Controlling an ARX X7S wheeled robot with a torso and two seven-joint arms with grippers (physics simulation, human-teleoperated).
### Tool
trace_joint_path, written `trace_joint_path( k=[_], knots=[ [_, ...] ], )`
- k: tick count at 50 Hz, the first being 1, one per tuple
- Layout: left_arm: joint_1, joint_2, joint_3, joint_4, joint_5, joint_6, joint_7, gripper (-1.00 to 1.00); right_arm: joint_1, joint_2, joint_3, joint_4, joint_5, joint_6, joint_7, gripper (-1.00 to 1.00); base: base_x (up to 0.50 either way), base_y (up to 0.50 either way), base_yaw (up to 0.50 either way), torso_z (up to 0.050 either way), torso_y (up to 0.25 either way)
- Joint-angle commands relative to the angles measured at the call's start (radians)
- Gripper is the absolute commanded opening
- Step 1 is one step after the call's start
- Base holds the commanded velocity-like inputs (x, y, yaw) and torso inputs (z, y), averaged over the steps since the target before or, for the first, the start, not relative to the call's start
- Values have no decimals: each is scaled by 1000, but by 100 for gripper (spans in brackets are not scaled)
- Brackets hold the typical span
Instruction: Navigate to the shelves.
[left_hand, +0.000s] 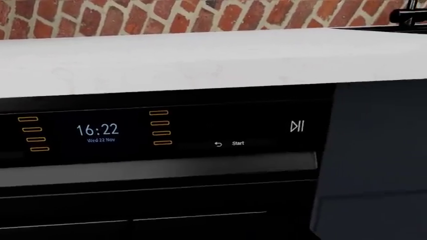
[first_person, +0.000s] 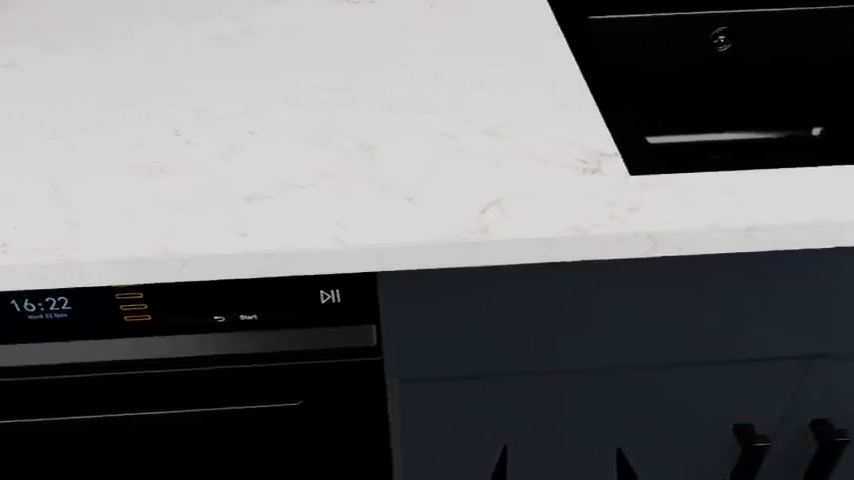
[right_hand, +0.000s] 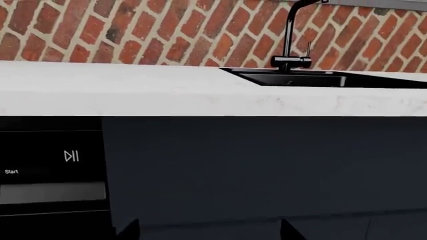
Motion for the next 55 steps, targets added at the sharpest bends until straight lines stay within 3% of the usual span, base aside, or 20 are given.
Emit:
trace_joint_path(
  k=[1,55],
  knots=[
    [-1,4,-5,-15,1,42,21,100,-2,-5,11,-9,0,6,-7,100,-229,26,-500,0,0],
    [-19,-33,40,-40,-39,59,-16,100,23,27,-34,20,41,9,52,100,-233,69,-500,0,0]
  ],
)
